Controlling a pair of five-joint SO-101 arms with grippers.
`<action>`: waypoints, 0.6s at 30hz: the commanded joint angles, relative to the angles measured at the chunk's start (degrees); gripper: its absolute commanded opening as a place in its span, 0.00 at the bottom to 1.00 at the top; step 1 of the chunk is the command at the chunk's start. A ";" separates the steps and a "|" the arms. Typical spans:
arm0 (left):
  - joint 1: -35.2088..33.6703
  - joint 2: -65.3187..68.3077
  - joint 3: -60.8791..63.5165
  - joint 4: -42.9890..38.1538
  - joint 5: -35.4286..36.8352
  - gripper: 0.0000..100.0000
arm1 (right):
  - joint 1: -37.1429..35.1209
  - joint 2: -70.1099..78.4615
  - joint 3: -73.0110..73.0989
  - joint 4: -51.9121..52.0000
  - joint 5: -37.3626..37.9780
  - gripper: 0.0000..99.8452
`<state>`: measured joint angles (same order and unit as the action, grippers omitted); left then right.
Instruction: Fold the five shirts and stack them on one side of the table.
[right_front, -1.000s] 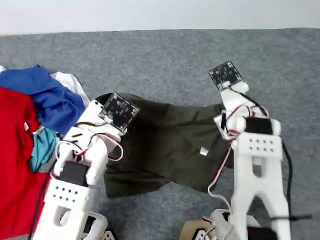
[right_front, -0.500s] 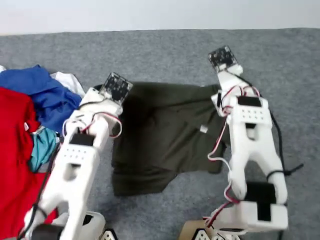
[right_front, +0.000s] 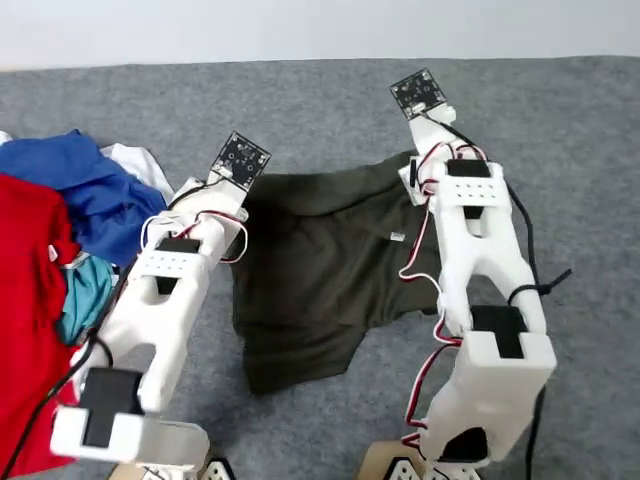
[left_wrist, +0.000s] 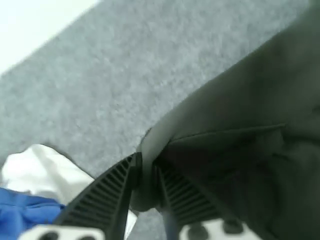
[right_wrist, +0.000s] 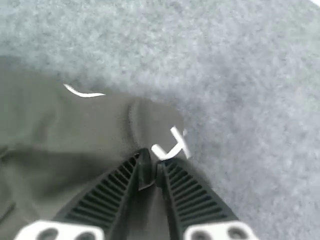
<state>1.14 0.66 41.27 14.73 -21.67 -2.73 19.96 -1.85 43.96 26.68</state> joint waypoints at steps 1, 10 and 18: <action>-0.26 2.11 -3.47 -1.67 -0.18 0.00 | -1.01 -0.92 -6.51 7.69 -0.62 0.24; -0.35 2.81 -3.65 -1.67 -0.18 0.00 | -1.27 -1.10 -16.18 30.02 -0.62 0.27; -0.26 3.08 -3.65 -1.49 -0.18 0.00 | -1.80 -1.19 -18.20 44.88 0.97 0.27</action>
<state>1.14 4.00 39.52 14.64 -21.67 -3.60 20.04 -16.97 84.75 26.68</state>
